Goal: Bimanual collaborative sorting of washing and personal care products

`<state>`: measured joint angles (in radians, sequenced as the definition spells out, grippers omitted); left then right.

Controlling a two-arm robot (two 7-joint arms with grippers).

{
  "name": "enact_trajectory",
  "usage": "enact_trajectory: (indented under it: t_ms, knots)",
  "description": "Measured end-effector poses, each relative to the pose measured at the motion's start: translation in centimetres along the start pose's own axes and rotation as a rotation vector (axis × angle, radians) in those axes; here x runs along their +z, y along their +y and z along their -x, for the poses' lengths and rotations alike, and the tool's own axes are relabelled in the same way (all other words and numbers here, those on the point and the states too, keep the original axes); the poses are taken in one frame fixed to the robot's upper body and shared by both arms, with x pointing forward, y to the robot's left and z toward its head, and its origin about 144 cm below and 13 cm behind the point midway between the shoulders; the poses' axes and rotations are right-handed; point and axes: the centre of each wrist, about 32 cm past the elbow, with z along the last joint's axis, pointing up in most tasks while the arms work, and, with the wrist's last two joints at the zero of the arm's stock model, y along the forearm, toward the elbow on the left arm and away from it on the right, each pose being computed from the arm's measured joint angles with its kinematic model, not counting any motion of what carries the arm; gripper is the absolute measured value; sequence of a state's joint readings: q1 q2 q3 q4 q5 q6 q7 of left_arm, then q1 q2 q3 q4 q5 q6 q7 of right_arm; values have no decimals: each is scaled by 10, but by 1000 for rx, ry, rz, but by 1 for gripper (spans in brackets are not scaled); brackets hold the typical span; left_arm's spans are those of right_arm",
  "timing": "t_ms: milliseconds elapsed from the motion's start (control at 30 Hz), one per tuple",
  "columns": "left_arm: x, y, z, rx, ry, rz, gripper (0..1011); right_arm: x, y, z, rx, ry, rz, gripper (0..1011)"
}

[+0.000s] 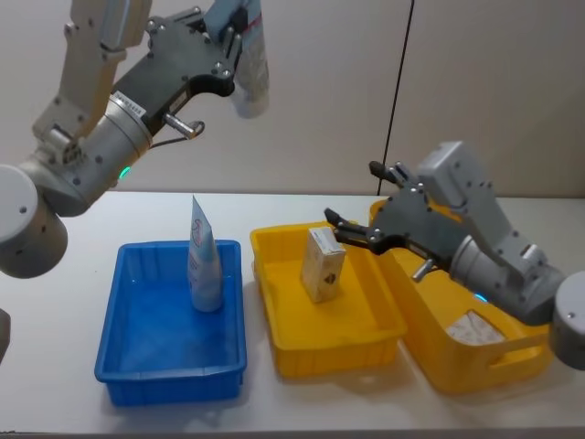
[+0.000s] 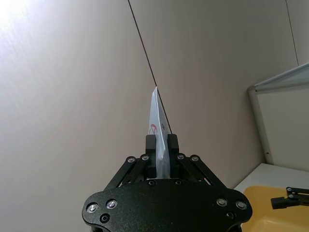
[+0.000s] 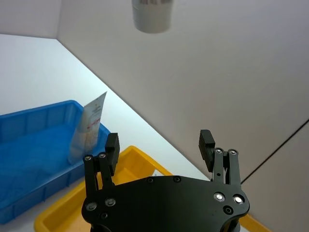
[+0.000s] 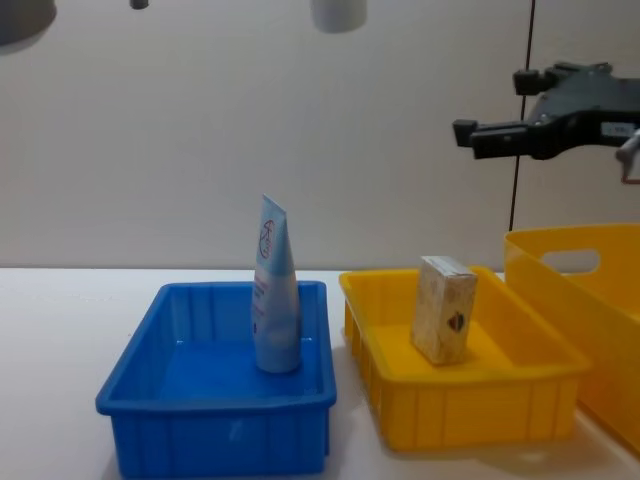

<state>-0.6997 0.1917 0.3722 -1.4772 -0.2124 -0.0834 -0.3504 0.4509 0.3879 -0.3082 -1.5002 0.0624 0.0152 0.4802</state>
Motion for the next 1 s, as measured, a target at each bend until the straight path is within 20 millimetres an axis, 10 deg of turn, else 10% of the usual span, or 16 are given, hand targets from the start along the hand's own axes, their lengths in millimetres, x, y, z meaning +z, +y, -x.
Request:
enact_trajectory:
  t_ms: [1000]
  knots:
    - [-10, 8, 21, -37, 90, -23, 123, 13, 38, 19, -18, -61, -13, 1001]
